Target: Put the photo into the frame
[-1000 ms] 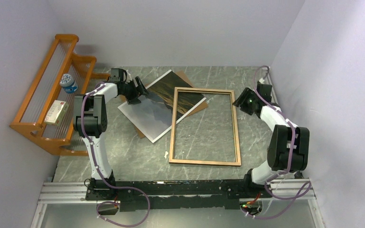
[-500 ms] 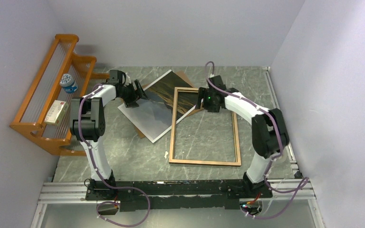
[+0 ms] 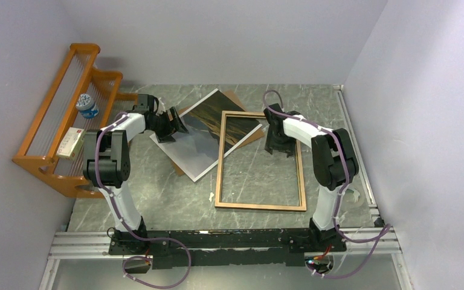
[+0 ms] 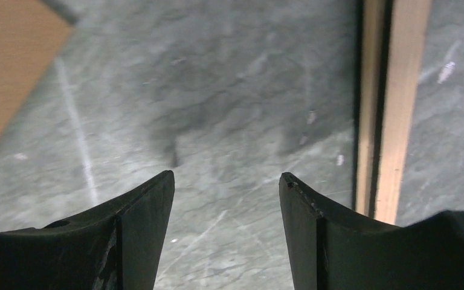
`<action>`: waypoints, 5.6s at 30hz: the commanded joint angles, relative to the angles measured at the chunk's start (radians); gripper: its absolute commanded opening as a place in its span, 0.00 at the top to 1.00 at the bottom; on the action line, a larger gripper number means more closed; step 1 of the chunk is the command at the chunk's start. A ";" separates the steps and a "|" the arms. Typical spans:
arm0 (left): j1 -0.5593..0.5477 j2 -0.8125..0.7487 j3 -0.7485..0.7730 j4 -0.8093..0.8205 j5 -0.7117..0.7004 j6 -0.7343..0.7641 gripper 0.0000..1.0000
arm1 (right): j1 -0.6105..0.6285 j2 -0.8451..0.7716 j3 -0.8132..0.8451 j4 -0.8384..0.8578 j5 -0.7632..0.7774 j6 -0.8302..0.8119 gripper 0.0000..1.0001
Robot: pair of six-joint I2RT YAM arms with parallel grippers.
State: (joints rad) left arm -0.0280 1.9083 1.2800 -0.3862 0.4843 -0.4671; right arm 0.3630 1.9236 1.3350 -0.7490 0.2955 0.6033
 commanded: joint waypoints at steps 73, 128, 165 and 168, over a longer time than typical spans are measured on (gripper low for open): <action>-0.002 0.210 0.251 -0.310 -0.151 -0.022 0.25 | 0.171 0.254 0.355 0.123 -0.078 0.178 0.55; 0.054 0.301 0.498 -0.305 -0.171 0.022 0.23 | -0.102 0.440 0.506 0.339 -0.317 0.398 0.31; 0.056 0.369 0.505 -0.369 -0.302 0.044 0.24 | -0.208 0.263 -0.137 1.620 -0.649 0.622 0.20; 0.056 0.371 0.507 -0.373 -0.303 0.045 0.24 | -0.218 0.287 -0.121 1.634 -0.685 0.652 0.38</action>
State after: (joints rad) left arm 0.0235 2.2238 1.7840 -0.7300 0.2379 -0.4519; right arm 0.1669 2.2356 1.2083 0.7750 -0.3531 1.2152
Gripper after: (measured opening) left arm 0.757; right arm 0.716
